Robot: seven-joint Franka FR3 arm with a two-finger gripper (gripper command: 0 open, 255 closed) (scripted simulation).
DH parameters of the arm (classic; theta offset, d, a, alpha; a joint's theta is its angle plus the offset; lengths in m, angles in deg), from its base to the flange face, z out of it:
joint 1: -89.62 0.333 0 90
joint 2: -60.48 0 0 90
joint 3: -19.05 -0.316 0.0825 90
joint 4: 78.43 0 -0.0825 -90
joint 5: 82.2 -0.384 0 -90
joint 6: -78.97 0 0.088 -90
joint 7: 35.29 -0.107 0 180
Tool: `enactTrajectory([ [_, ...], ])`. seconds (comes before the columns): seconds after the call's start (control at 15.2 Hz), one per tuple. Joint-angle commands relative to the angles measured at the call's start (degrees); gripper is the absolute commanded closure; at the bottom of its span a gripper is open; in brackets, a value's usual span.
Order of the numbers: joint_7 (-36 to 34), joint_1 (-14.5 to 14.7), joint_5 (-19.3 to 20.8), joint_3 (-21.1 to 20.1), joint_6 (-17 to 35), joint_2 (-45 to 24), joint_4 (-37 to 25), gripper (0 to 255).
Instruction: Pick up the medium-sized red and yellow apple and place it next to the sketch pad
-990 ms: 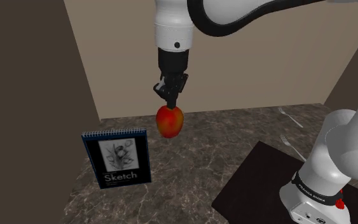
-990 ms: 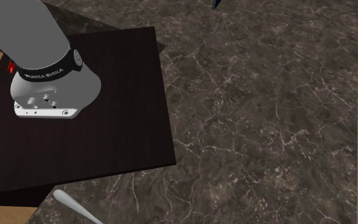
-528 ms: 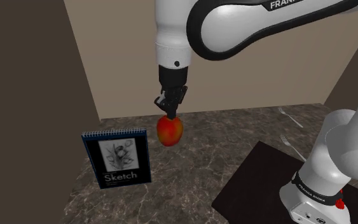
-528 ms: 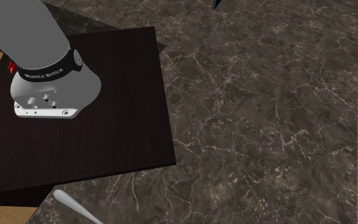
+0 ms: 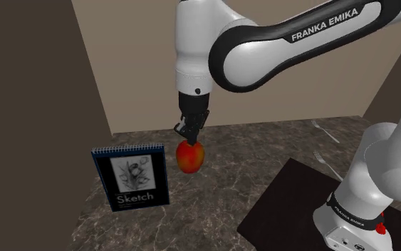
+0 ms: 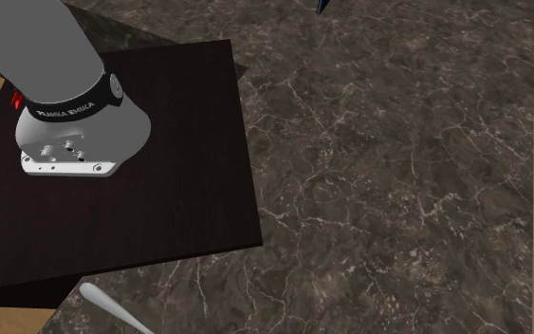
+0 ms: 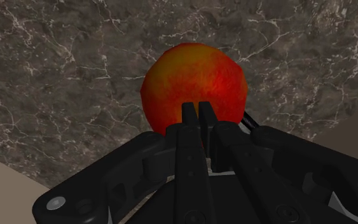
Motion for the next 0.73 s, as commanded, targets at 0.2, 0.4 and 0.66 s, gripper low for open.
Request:
enactTrajectory([
  [0.2, -0.58, -0.03, 0.6, -0.21, 3.85, -1.26, 2.68, 255],
  [0.4, -1.05, -0.04, 1.07, -0.36, 6.15, -2.17, 4.14, 255],
  [0.66, -1.78, -0.07, 1.85, -0.54, 9.2, -3.58, 5.93, 255],
])
